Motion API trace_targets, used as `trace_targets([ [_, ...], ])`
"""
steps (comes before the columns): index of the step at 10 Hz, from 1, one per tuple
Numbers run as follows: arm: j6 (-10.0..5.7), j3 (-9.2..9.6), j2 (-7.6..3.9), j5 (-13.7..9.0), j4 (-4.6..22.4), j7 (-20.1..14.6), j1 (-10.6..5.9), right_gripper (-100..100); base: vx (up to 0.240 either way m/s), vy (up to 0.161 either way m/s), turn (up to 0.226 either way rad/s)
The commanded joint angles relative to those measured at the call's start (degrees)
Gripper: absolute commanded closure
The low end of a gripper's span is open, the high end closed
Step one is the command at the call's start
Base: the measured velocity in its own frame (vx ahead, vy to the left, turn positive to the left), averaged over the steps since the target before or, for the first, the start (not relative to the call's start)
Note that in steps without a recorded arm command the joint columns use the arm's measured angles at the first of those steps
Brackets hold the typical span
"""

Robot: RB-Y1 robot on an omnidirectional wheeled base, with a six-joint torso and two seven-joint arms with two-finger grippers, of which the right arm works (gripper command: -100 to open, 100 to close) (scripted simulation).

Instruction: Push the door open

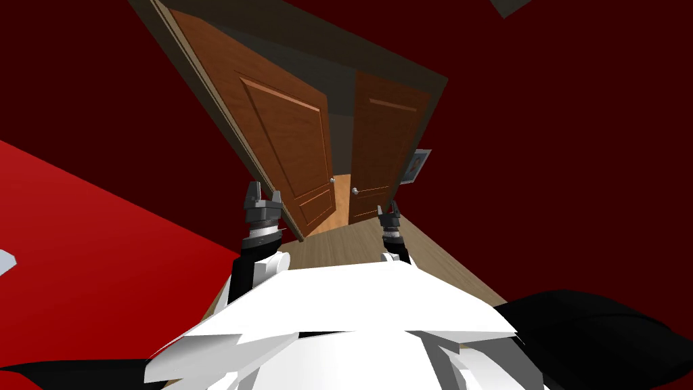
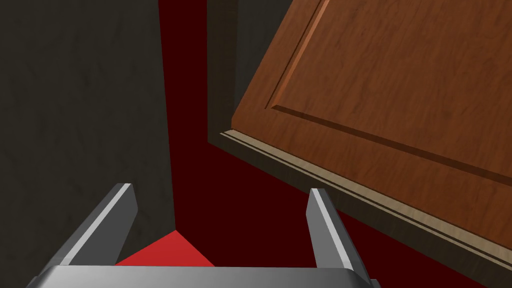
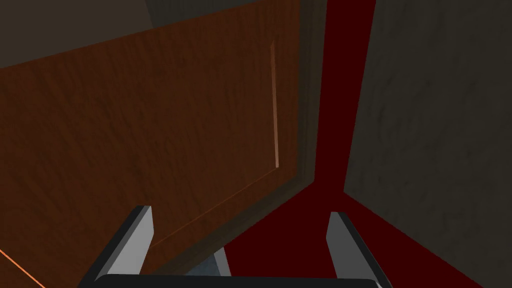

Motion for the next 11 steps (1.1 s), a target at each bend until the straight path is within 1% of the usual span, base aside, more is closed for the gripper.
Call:
trace_targets([
  [1, -0.40, 0.96, -0.19, -1.4, 1.6, -1.6, -0.44, -100, 0.095, -0.040, 0.069],
  [11, -4.19, 7.03, -1.71, -11.0, 14.0, -12.3, -3.84, -100, 0.092, -0.053, 0.082],
])
